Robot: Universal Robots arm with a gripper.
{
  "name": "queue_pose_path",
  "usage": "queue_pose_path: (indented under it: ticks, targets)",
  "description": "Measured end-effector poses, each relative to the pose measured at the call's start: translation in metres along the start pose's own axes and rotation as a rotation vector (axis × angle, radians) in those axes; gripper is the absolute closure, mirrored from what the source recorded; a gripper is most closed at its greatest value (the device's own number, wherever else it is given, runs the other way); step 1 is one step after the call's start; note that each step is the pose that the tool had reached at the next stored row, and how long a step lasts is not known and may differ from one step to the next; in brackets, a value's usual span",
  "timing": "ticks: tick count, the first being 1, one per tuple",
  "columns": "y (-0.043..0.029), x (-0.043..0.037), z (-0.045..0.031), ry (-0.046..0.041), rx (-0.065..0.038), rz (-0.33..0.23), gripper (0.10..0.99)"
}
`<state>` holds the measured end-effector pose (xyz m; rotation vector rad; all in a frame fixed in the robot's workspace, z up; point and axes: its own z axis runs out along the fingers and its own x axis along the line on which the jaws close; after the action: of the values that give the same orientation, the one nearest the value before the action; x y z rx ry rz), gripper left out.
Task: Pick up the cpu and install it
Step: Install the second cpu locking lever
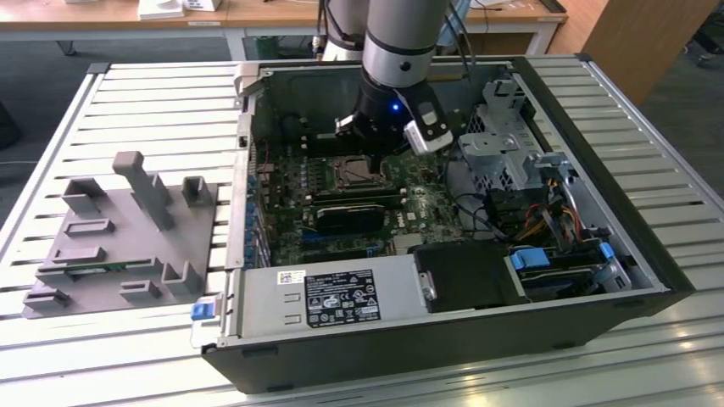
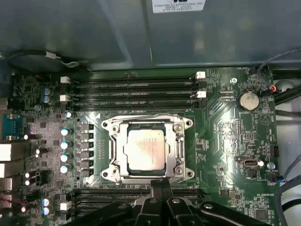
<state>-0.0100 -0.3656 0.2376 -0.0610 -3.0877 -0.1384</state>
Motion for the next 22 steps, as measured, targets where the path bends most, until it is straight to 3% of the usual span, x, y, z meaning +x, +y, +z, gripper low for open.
queue_pose_path:
  ticks: [13,22]
  targets:
    - [-0.0057,0.0118,0.0024,0.0000,0.000,0.000,0.980]
    - [-0.0077,0.0269,0.0052,-0.0001,0.000,0.000,0.980]
